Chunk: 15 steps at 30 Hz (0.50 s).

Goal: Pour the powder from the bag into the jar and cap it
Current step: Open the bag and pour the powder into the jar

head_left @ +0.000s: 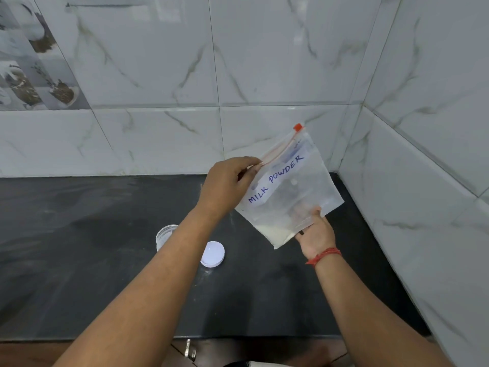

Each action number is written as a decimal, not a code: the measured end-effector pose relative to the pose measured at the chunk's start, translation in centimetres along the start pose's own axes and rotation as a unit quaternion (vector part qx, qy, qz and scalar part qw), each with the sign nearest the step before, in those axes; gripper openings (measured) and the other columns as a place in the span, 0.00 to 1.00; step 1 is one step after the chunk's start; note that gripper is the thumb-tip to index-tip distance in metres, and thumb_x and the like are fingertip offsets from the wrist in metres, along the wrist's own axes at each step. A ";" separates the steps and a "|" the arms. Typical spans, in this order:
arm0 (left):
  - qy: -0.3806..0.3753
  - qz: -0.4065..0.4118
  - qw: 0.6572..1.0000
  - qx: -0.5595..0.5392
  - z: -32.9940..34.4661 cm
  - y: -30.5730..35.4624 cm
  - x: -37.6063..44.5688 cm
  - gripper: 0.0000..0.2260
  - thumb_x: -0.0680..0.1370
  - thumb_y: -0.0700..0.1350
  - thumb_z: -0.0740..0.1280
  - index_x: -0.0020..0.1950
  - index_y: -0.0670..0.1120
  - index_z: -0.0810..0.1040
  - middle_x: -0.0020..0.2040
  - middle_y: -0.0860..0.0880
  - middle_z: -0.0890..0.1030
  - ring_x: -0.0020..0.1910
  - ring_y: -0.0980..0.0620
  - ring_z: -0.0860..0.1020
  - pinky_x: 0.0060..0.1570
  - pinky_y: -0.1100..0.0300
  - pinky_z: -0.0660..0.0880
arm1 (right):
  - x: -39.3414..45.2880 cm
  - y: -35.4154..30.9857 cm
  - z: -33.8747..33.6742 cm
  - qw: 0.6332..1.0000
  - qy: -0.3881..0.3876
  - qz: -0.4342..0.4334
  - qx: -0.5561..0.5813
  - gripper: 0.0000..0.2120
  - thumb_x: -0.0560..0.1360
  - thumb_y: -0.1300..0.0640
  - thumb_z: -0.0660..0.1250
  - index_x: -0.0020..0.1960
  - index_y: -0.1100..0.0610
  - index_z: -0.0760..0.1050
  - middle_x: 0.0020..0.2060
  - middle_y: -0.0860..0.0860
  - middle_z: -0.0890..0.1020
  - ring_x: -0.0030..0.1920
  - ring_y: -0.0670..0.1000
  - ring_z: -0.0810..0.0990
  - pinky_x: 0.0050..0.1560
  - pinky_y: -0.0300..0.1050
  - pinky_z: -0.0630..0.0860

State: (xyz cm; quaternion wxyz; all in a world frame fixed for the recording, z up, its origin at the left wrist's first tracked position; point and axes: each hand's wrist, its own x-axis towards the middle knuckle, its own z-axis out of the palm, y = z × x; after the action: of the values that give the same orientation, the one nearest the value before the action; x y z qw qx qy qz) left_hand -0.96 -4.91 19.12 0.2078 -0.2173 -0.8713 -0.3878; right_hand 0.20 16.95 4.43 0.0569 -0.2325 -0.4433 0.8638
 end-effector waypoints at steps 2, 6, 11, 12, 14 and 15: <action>-0.015 0.025 0.999 0.030 0.0 0.9 0.6 0.09 0.83 0.48 0.67 0.56 0.49 0.86 0.37 0.57 0.81 0.34 0.57 0.74 0.39 0.58 0.73 | -0.1 0.2 -0.2 1.000 0.003 0.020 0.019 0.21 0.82 0.42 0.58 0.69 0.52 0.74 0.63 0.55 0.82 0.61 0.58 0.81 0.64 0.63 0.75; -0.027 0.056 0.997 0.055 0.3 2.5 1.3 0.10 0.83 0.49 0.66 0.58 0.48 0.86 0.38 0.56 0.82 0.35 0.54 0.75 0.40 0.57 0.75 | -0.6 1.1 -0.4 0.998 0.004 0.059 0.032 0.24 0.81 0.38 0.57 0.70 0.51 0.73 0.63 0.53 0.82 0.62 0.57 0.80 0.65 0.61 0.74; -0.031 0.073 0.995 0.054 0.7 4.3 1.9 0.10 0.84 0.49 0.66 0.58 0.48 0.85 0.36 0.54 0.82 0.34 0.54 0.74 0.41 0.55 0.76 | -1.5 3.0 0.3 0.994 -0.032 0.101 0.035 0.25 0.80 0.36 0.57 0.67 0.52 0.76 0.61 0.53 0.83 0.62 0.57 0.81 0.62 0.57 0.76; -0.030 0.077 0.995 0.053 0.7 4.6 2.0 0.10 0.84 0.49 0.66 0.59 0.48 0.85 0.35 0.54 0.82 0.34 0.54 0.74 0.40 0.56 0.76 | -1.6 3.3 0.4 0.993 -0.041 0.106 0.039 0.25 0.81 0.36 0.56 0.66 0.52 0.76 0.60 0.53 0.84 0.62 0.57 0.80 0.63 0.58 0.75; -0.031 0.078 0.995 0.050 0.7 5.1 2.2 0.11 0.84 0.49 0.66 0.59 0.48 0.85 0.33 0.55 0.80 0.34 0.54 0.73 0.39 0.58 0.73 | -1.7 3.7 0.5 0.991 -0.055 0.111 0.055 0.24 0.81 0.37 0.56 0.66 0.51 0.76 0.59 0.53 0.84 0.62 0.57 0.80 0.66 0.60 0.73; -0.031 0.076 0.995 0.049 0.7 5.2 2.3 0.11 0.84 0.49 0.66 0.59 0.48 0.85 0.31 0.57 0.77 0.33 0.54 0.72 0.39 0.59 0.71 | -1.8 3.8 0.6 0.990 -0.061 0.112 0.066 0.23 0.81 0.38 0.56 0.66 0.51 0.76 0.59 0.53 0.85 0.63 0.57 0.80 0.67 0.60 0.72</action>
State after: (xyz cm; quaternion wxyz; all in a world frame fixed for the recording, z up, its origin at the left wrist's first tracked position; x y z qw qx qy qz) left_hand -0.14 -0.72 22.98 0.2198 -0.2847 -0.8764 -0.3203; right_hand 1.94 13.70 2.31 -0.0522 -0.2230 -0.3589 0.9048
